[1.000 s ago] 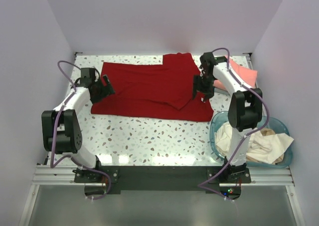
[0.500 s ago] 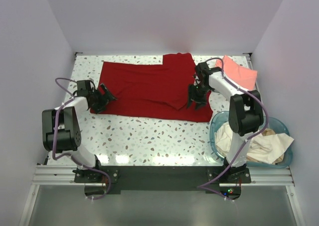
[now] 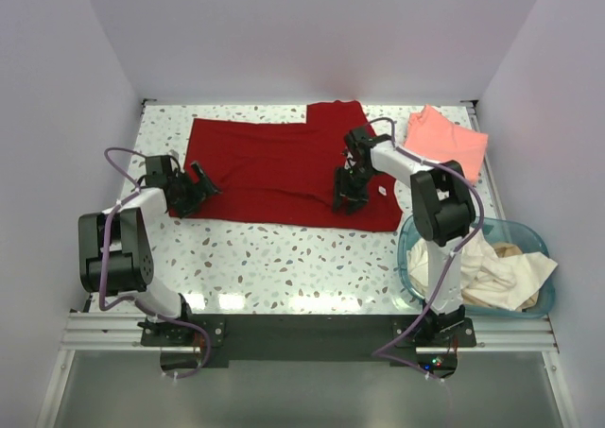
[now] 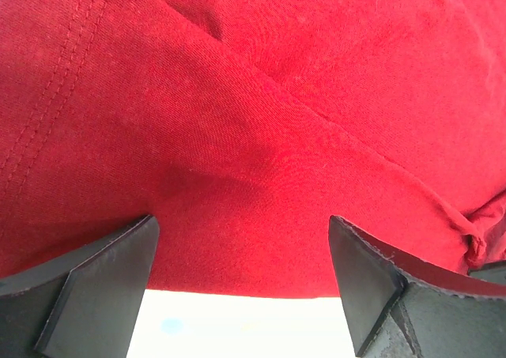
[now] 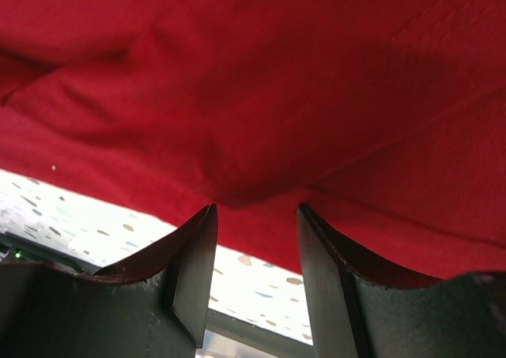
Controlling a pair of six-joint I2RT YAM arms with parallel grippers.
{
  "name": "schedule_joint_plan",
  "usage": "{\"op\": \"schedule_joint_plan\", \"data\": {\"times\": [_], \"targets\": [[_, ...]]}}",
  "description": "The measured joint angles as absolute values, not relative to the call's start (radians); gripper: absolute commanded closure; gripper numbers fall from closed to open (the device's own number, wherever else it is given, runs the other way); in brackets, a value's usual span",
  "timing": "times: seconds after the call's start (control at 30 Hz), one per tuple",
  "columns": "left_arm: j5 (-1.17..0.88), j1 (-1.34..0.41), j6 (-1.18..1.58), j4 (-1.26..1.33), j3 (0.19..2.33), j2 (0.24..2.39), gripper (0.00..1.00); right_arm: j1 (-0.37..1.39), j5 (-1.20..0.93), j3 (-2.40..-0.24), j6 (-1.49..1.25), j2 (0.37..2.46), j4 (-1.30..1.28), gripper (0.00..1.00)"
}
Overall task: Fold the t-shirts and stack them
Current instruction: Fold the tshirt
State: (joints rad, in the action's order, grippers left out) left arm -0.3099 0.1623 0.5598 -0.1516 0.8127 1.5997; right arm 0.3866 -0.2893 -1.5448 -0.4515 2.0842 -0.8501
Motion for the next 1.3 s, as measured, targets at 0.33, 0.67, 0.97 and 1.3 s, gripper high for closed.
{"op": "schedule_joint_plan", "data": {"times": [0.33,0.67,0.97,1.3], "targets": [[-0.307,0.163,0.538,-0.158,0.805,1.591,0.05,0.387,-0.309,-1.622,-0.461,2.145,-0.841,0.59],[-0.308,0.163,0.53,-0.159,0.805,1.591,0.05,0.398,-0.31,-1.682,-0.472,2.184,-0.849,0.83],[-0.308,0.163,0.527,-0.16,0.805,1.591,0.05,0.406,-0.313,-1.816,-0.48,2.223,-0.876,1.0],[-0.312,0.163,0.513,-0.162,0.805,1.591,0.06,0.408,-0.313,-2.08,-0.488,2.381,-0.915,0.96]]}}
